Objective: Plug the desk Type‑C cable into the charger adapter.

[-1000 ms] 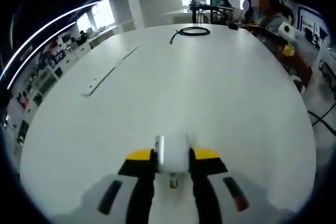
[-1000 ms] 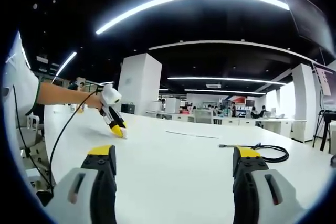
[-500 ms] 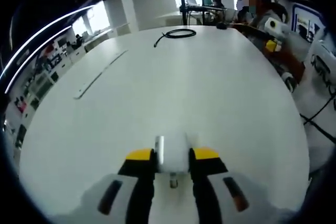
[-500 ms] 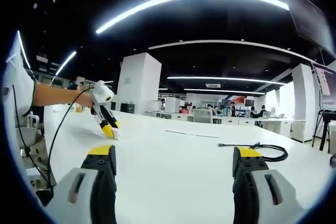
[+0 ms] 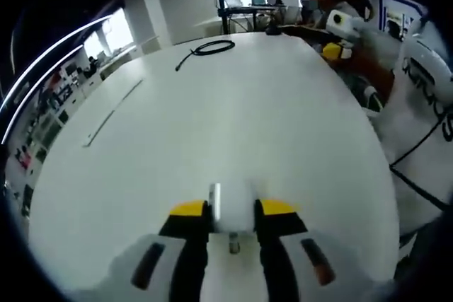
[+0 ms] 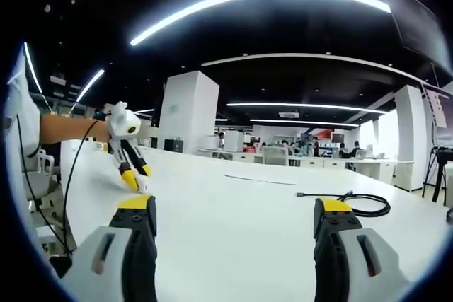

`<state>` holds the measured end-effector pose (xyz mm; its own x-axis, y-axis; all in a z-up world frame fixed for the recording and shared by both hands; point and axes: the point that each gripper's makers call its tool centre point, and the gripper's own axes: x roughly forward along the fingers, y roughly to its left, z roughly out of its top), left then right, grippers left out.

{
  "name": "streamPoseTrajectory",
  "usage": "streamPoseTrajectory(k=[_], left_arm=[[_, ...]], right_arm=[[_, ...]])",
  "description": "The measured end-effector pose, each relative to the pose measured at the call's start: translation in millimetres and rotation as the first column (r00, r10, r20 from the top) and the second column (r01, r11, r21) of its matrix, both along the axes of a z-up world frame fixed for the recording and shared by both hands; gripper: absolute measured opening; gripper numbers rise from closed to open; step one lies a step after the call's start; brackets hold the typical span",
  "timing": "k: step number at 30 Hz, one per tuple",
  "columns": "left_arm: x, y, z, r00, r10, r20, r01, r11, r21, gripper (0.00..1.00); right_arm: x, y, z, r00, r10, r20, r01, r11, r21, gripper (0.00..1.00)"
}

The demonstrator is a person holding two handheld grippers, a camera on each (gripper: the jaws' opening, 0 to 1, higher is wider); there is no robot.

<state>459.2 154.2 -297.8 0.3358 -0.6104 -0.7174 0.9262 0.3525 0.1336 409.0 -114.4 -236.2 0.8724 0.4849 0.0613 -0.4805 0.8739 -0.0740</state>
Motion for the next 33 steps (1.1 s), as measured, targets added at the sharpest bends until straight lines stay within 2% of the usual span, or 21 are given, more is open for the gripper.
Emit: streamPoseTrajectory(k=[5, 14, 26, 33], left_arm=[[-24.2, -14, -0.4, 0.999, -0.033, 0.002, 0.033, 0.999, -0.005, 0.24], [-55.9, -25, -1.8, 0.998, -0.068, -0.004, 0.068, 0.998, -0.008, 0.25], [-88.8, -35, -1.4, 0.992, -0.120, -0.027, 0.120, 0.993, 0.002, 0.25], [-95.8, -37, -1.8, 0.991, -0.132, -0.029, 0.132, 0.991, 0.003, 0.25]], right_arm=[[0, 1, 0.2, 1.000, 0.008, 0.001, -0.008, 1.000, 0.000, 0.93], [-1, 5, 1.5, 1.000, 0.019, 0.005, -0.019, 1.000, -0.006, 0.93], [2, 6, 3.1, 0.999, 0.030, 0.016, -0.029, 0.999, -0.012, 0.93], [0, 7, 3.2, 0.999, 0.028, 0.018, -0.028, 1.000, -0.014, 0.93]])
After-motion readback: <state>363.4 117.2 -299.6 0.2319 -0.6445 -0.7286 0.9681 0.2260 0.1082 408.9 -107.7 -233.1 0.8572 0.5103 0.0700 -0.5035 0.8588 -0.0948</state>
